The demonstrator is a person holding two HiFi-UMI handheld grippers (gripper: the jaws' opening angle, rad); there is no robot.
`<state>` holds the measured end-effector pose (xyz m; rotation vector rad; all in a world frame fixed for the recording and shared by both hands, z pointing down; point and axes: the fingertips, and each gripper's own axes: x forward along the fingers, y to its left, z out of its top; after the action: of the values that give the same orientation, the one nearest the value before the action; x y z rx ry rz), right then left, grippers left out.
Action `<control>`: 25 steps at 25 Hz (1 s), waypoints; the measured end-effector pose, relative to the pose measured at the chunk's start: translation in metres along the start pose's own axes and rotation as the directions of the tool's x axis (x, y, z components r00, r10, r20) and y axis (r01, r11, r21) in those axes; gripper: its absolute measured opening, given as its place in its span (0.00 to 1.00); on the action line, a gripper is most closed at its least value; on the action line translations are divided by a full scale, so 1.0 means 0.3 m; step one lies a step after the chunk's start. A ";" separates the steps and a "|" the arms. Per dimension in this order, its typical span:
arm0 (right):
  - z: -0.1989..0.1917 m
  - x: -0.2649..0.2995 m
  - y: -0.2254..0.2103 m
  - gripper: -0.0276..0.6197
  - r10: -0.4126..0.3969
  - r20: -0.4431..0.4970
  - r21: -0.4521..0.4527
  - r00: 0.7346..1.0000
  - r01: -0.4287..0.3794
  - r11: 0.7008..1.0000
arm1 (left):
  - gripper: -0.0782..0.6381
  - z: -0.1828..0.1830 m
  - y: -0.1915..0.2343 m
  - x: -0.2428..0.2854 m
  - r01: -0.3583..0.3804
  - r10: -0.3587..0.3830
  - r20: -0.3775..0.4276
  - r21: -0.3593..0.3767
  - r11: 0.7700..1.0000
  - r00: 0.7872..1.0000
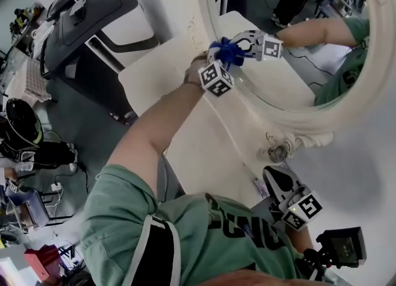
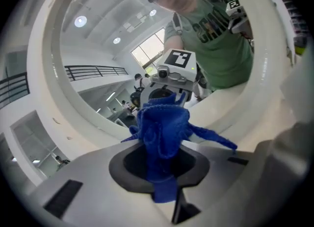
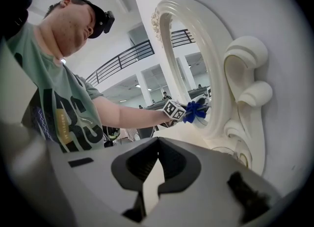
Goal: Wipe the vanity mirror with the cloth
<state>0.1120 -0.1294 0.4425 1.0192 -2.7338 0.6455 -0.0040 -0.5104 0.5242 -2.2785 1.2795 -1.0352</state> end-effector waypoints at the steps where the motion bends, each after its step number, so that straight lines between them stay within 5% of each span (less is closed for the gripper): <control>1: 0.020 0.015 0.012 0.06 0.008 0.014 0.015 1.000 -0.008 1.000 | 0.22 -0.005 -0.063 -0.008 0.043 -0.043 0.002 0.006 0.999 0.999; 4: 0.029 0.035 0.019 0.06 0.014 0.005 0.009 1.000 -0.014 1.000 | 0.22 0.009 -0.221 -0.034 0.134 -0.135 0.020 0.038 0.990 0.991; 12: 0.060 0.028 0.036 0.06 0.017 0.052 0.009 0.999 -0.017 1.000 | 0.22 0.024 -0.388 -0.071 0.328 -0.326 0.035 -0.040 0.944 0.945; 19: 0.083 -0.053 0.060 0.06 -0.023 0.059 -0.056 0.998 0.027 0.998 | 0.22 0.056 -0.345 -0.122 0.304 -0.297 0.069 -0.152 0.940 0.952; 21: 0.118 -0.086 0.113 0.06 -0.020 0.092 -0.059 0.996 0.026 0.998 | 0.22 0.096 -0.214 -0.197 0.249 -0.234 0.105 -0.162 0.955 0.967; 25: 0.122 -0.124 0.123 0.06 -0.024 0.101 -0.081 0.995 0.032 0.996 | 0.22 0.243 0.255 -0.307 0.032 0.008 0.192 -0.208 0.978 0.981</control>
<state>0.1163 -0.0989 0.3865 1.0970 -2.8000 0.4847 -0.0272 -0.4794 0.3895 -2.4743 1.3506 -0.6899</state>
